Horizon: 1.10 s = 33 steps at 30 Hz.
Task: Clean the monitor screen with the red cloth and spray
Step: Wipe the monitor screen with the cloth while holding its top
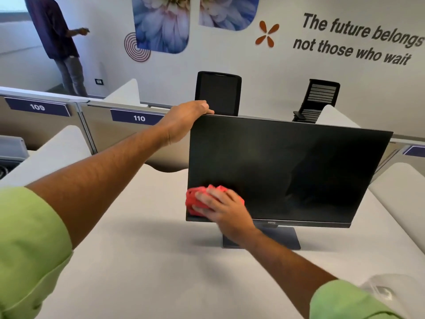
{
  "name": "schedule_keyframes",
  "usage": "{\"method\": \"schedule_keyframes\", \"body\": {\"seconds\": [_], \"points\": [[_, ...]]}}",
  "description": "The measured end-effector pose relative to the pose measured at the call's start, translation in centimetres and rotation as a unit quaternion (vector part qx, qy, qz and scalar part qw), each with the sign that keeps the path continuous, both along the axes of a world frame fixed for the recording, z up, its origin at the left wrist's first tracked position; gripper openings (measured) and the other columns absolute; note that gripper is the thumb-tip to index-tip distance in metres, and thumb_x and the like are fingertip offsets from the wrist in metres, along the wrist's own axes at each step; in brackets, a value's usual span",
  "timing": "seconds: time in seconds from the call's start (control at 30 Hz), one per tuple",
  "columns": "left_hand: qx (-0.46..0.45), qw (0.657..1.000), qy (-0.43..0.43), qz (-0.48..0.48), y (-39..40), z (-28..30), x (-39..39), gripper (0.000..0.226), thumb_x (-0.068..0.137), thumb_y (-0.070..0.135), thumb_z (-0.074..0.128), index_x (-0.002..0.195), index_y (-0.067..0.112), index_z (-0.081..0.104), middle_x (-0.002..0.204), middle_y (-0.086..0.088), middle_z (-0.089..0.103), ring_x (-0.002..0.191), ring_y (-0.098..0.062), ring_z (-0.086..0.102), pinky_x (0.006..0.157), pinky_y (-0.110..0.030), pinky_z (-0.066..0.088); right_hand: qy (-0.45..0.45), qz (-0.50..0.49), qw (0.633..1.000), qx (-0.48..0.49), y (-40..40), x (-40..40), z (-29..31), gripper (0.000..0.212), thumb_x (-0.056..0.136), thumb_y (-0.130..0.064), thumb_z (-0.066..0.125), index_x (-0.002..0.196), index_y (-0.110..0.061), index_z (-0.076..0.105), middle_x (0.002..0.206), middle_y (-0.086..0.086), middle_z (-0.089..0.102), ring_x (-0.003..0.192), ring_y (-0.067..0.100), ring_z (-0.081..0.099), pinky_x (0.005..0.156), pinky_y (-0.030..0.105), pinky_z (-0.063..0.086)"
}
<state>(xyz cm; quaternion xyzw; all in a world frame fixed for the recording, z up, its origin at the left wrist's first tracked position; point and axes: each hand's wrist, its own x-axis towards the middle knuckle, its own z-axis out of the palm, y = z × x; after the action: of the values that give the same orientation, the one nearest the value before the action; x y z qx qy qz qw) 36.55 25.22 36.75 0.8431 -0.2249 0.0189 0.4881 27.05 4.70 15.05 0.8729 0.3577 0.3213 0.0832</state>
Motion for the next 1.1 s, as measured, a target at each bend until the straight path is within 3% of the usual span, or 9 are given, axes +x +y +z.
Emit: {"method": "schedule_keyframes", "body": {"seconds": [0.07, 0.2, 0.27, 0.47, 0.53, 0.67, 0.8, 0.97, 1.1], "points": [[0.019, 0.999, -0.026, 0.006, -0.2, 0.2, 0.0, 0.045, 0.107, 0.044, 0.032, 0.126, 0.021, 0.066, 0.135, 0.009, 0.057, 0.124, -0.010, 0.049, 0.109, -0.032, 0.034, -0.053, -0.034, 0.996, 0.058, -1.3, 2.0, 4.2, 0.048, 0.107, -0.012, 0.042, 0.142, -0.038, 0.061, 0.155, -0.005, 0.054, 0.140, 0.028, 0.049, 0.103, 0.045, 0.041], [0.031, 0.999, -0.035, 0.007, -0.2, 0.3, 0.0, 0.046, 0.107, 0.043, 0.033, 0.125, 0.021, 0.068, 0.135, 0.005, 0.058, 0.116, -0.006, 0.049, 0.089, -0.014, 0.033, -0.090, -0.125, 0.973, 0.172, -4.1, 5.6, 11.5, 0.060, 0.095, -0.009, 0.055, 0.148, -0.037, 0.056, 0.161, -0.001, 0.047, 0.143, 0.033, 0.045, 0.104, 0.048, 0.043], [0.039, 0.999, -0.034, 0.007, -0.3, 0.3, 0.2, 0.047, 0.106, 0.046, 0.032, 0.126, 0.024, 0.068, 0.137, 0.005, 0.057, 0.117, -0.007, 0.049, 0.090, -0.018, 0.032, -0.097, -0.158, 0.958, 0.220, -4.4, 5.9, 12.1, 0.059, 0.098, -0.009, 0.054, 0.151, -0.035, 0.053, 0.163, -0.001, 0.044, 0.145, 0.033, 0.042, 0.110, 0.048, 0.042], [0.052, 0.998, -0.027, 0.015, 0.5, -0.1, 0.5, 0.046, 0.105, 0.049, 0.032, 0.120, 0.027, 0.070, 0.131, 0.002, 0.061, 0.117, -0.014, 0.053, 0.099, -0.032, 0.036, -0.062, -0.122, 0.971, 0.194, -0.5, 1.6, 2.4, 0.049, 0.108, -0.008, 0.042, 0.146, -0.035, 0.058, 0.158, -0.005, 0.051, 0.141, 0.032, 0.046, 0.110, 0.050, 0.040], [0.054, 0.998, -0.021, 0.020, 0.6, -0.3, 0.4, 0.041, 0.106, 0.049, 0.031, 0.116, 0.032, 0.066, 0.127, 0.006, 0.060, 0.115, -0.013, 0.053, 0.097, -0.032, 0.035, -0.036, -0.095, 0.984, 0.145, -0.7, -0.3, -1.9, 0.045, 0.107, -0.014, 0.054, 0.148, -0.034, 0.056, 0.157, -0.006, 0.050, 0.138, 0.030, 0.046, 0.113, 0.050, 0.041], [0.091, 0.995, -0.031, 0.024, 0.3, -0.2, 0.1, 0.052, 0.102, 0.060, 0.027, 0.126, 0.029, 0.060, 0.129, 0.003, 0.060, 0.120, -0.019, 0.053, 0.094, -0.033, 0.035, 0.067, -0.088, 0.992, 0.063, -2.2, -3.4, -6.0, 0.085, 0.081, -0.014, 0.088, 0.153, -0.034, 0.047, 0.160, -0.007, 0.039, 0.140, 0.028, 0.040, 0.114, 0.052, 0.044], [0.160, 0.983, -0.089, 0.019, -0.4, -0.1, -1.2, 0.079, 0.092, 0.073, 0.021, 0.145, 0.024, 0.051, 0.147, -0.004, 0.053, 0.142, -0.025, 0.040, 0.110, -0.044, 0.034, 0.056, -0.100, 0.981, 0.155, -4.8, -3.9, -5.1, 0.064, 0.085, -0.015, 0.086, 0.141, -0.034, 0.064, 0.153, -0.003, 0.054, 0.137, 0.029, 0.049, 0.114, 0.048, 0.045], [0.140, 0.985, -0.099, 0.035, -0.5, -0.8, -1.7, 0.079, 0.089, 0.073, 0.024, 0.145, 0.024, 0.052, 0.156, -0.002, 0.044, 0.154, -0.020, 0.015, 0.120, -0.049, 0.021, 0.024, -0.253, 0.866, 0.430, -11.2, -6.2, -6.1, 0.064, 0.079, 0.018, 0.077, 0.134, -0.013, 0.071, 0.143, 0.012, 0.060, 0.128, 0.039, 0.056, 0.101, 0.051, 0.057], [0.123, 0.986, -0.106, 0.035, -1.0, -1.1, -2.0, 0.076, 0.091, 0.071, 0.028, 0.145, 0.023, 0.052, 0.156, 0.000, 0.044, 0.154, -0.020, 0.013, 0.120, -0.050, 0.021, 0.037, -0.353, 0.657, 0.665, -11.6, -6.5, -5.7, 0.048, 0.091, 0.007, 0.071, 0.135, -0.011, 0.064, 0.131, 0.006, 0.064, 0.119, 0.031, 0.063, 0.092, 0.042, 0.060]]}}
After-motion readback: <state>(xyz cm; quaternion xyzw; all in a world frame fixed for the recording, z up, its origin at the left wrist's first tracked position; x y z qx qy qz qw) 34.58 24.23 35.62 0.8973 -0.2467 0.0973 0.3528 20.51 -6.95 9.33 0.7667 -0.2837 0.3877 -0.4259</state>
